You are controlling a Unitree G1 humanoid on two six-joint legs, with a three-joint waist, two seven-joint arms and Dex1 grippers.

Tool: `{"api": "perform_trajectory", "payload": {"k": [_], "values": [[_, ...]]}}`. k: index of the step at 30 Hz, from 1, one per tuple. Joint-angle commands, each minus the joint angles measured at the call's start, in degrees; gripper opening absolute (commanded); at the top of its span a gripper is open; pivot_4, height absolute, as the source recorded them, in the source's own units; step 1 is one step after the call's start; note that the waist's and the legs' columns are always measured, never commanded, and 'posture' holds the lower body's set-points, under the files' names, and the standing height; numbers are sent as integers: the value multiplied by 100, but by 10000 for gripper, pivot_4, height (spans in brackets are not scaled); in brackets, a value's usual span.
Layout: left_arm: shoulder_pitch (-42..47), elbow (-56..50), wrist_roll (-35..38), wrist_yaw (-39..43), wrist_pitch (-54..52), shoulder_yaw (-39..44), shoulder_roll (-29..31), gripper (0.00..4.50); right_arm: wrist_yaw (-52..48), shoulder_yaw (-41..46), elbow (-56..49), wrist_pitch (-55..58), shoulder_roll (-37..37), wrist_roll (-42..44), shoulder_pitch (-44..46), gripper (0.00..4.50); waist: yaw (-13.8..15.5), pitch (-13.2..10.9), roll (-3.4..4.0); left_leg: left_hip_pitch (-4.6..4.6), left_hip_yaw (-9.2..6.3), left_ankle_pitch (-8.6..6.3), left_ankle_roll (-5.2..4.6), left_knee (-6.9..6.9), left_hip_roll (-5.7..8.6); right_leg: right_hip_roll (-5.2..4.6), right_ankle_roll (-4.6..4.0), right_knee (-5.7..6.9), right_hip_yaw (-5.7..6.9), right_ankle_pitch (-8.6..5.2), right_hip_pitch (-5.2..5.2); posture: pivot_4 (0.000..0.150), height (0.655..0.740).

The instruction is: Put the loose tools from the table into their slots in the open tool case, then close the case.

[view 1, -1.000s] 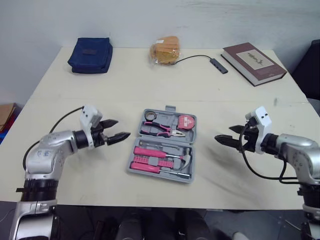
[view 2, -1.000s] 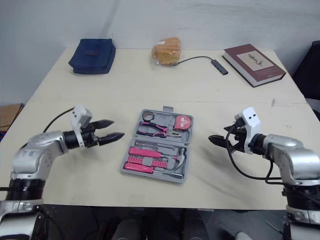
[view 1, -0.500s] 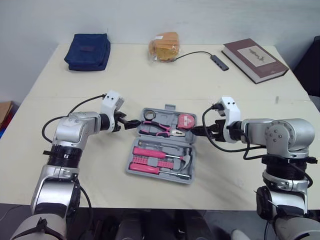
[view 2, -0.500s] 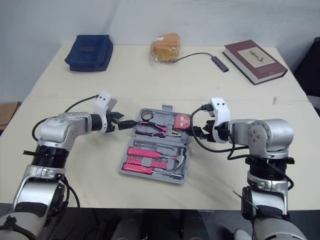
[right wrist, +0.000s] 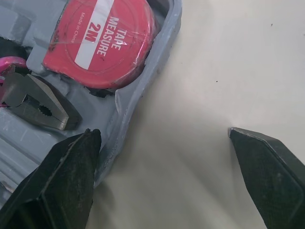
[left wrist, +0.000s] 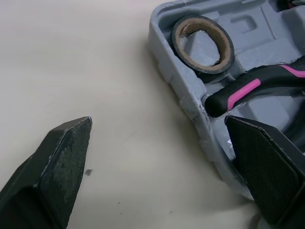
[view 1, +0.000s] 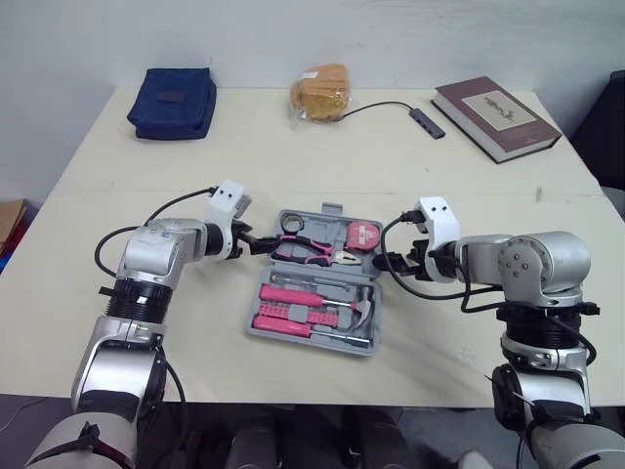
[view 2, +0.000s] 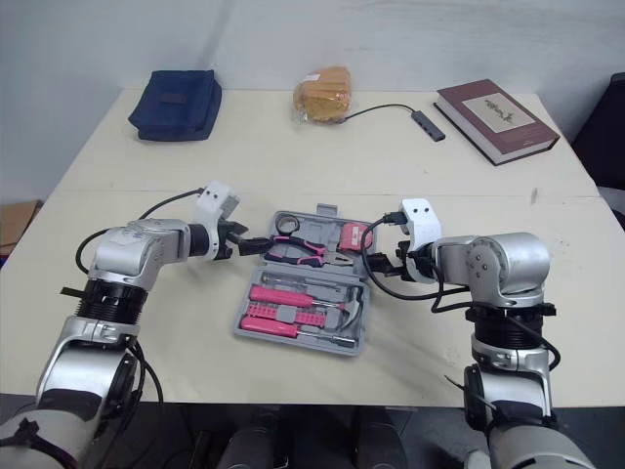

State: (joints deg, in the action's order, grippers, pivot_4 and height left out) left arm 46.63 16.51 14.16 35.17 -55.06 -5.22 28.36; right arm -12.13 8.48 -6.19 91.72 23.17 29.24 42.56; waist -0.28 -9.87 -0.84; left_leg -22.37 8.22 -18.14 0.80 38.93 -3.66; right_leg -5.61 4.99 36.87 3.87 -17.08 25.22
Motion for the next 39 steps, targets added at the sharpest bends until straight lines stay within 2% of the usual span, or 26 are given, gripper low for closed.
{"api": "perform_trajectory", "payload": {"k": [1,3,8,10,11,15,19,21,23,25,29,32,34,39], "values": [[4,-146,59,-46,-127,23,-200,39735,238,123,481,78,-325,-129,17,42485,-5,16,-27,1,1,0,0,4,-1,0,0,0,-1,0,0,1500,7400],[-11,-167,37,9,-109,-41,-222,32816,323,233,680,78,-481,-189,92,36227,-46,25,-42,6,3,0,0,6,-3,1,-1,4,-5,0,-2,1500,7400],[-66,-237,77,40,-190,-12,-285,10560,483,516,976,78,-762,-288,257,10528,-133,27,-42,8,2,0,0,3,-5,1,-2,10,-6,0,-2,1500,7400],[-90,-267,76,54,-209,3,-271,7418,494,547,962,78,-776,-263,277,1708,-131,30,-46,8,2,0,0,4,-5,-2,-1,11,-7,0,-4,1500,7400],[-107,-288,98,58,-247,42,-261,6925,509,572,930,78,-785,-247,276,0,-129,31,-48,8,2,0,-1,7,-4,-4,0,9,-8,1,-6,1500,7400],[-191,-357,173,94,-200,186,-239,3754,525,753,682,78,-873,-296,263,0,-135,31,-47,13,2,1,-4,7,-4,-6,1,9,-14,2,-7,1500,7400],[-412,-592,274,312,920,434,-364,3580,-232,239,-413,-1000,-598,29,-221,0,-132,30,-46,11,1,1,-4,2,-5,-6,1,9,-17,2,-1,1500,7400],[-521,-581,203,241,1711,567,-478,3580,-698,-30,-803,-1905,-442,-7,-648,0,-122,27,-45,4,2,1,-4,-2,-2,-6,2,5,-18,2,6,1500,7400],[-660,-462,126,82,2456,726,-609,3580,-1364,-671,-1048,-3342,63,-487,-1246,0,-108,25,-46,-2,8,0,-4,-1,1,-6,6,-2,-17,5,8,1500,7400],[-911,-325,-106,-4,3690,781,-658,3580,-1760,-1080,-841,-5059,404,-1154,-1798,0,-119,23,-48,-4,12,-2,-8,-2,7,-6,13,-11,-17,8,8,1500,7400],[-1310,-190,-343,176,5000,670,-611,3580,-1986,-1302,-227,-7139,644,-1903,-2262,0,-150,20,-54,3,26,-3,-10,-4,3,-2,13,-21,-19,15,7,1500,7400],[-2084,-193,-810,214,7400,704,-417,3580,-1883,-1598,351,-9182,1127,-2921,-2735,0,-147,20,-54,10,30,-3,-9,-11,0,-1,12,-24,-21,15,6,1500,7400],[-2475,-14,-971,180,7947,718,-250,3580,-1703,-1628,566,-10193,1289,-3320,-2977,0,-130,20,-55,16,32,-3,-9,-25,-2,-2,12,-37,-22,15,3,1500,7400],[-2987,393,-1206,255,8688,510,-17,3580,-1321,-1776,1043,-11577,1530,-4114,-3520,0,-133,21,-52,49,29,-6,-14,-15,-4,-5,10,-38,-19,16,-38,1500,7400]]}}
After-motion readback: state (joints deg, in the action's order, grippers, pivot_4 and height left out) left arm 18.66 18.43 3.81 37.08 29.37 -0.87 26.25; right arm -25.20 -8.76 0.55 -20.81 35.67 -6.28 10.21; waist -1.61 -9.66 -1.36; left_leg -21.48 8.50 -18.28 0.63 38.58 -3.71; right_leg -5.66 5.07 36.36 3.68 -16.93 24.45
